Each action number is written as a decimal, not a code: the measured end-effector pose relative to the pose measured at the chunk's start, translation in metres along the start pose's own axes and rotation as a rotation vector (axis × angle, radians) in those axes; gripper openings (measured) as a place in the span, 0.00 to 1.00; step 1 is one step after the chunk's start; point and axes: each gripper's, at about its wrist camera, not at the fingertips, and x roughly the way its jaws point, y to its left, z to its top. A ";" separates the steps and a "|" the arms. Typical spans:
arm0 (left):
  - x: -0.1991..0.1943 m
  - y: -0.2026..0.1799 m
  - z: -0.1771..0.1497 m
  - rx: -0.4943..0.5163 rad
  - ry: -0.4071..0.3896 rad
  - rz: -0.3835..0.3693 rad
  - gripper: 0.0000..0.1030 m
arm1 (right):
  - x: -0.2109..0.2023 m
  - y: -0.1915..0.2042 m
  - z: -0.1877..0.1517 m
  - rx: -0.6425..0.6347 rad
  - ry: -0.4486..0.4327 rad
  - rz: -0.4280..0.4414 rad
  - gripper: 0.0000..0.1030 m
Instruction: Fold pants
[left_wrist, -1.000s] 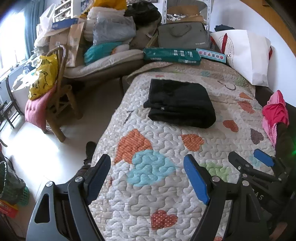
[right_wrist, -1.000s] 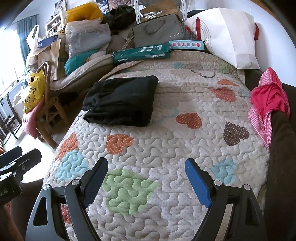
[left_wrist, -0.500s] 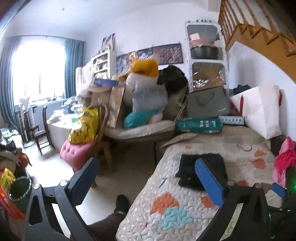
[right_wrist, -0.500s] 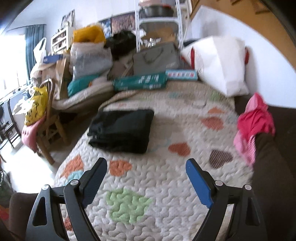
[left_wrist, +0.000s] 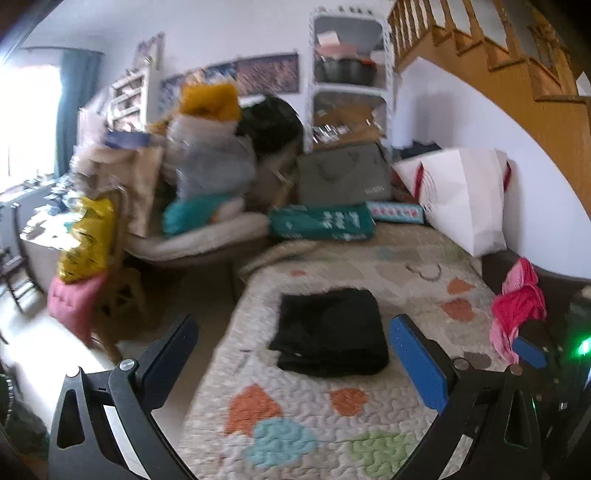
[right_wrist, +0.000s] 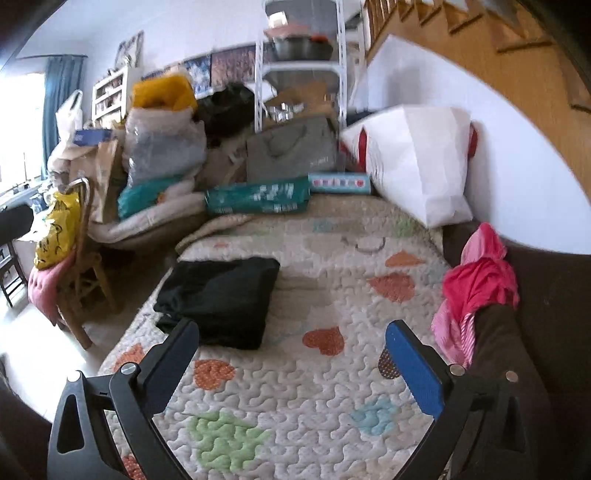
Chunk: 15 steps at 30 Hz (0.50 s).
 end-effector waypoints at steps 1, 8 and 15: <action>0.014 -0.003 -0.003 0.007 0.023 -0.018 1.00 | 0.013 -0.001 0.003 0.004 0.036 0.003 1.00; 0.108 -0.011 -0.024 0.022 0.184 -0.070 1.00 | 0.098 -0.002 0.011 0.040 0.204 -0.004 1.00; 0.158 0.003 -0.044 0.002 0.325 -0.015 1.00 | 0.153 -0.002 0.002 0.091 0.269 -0.001 1.00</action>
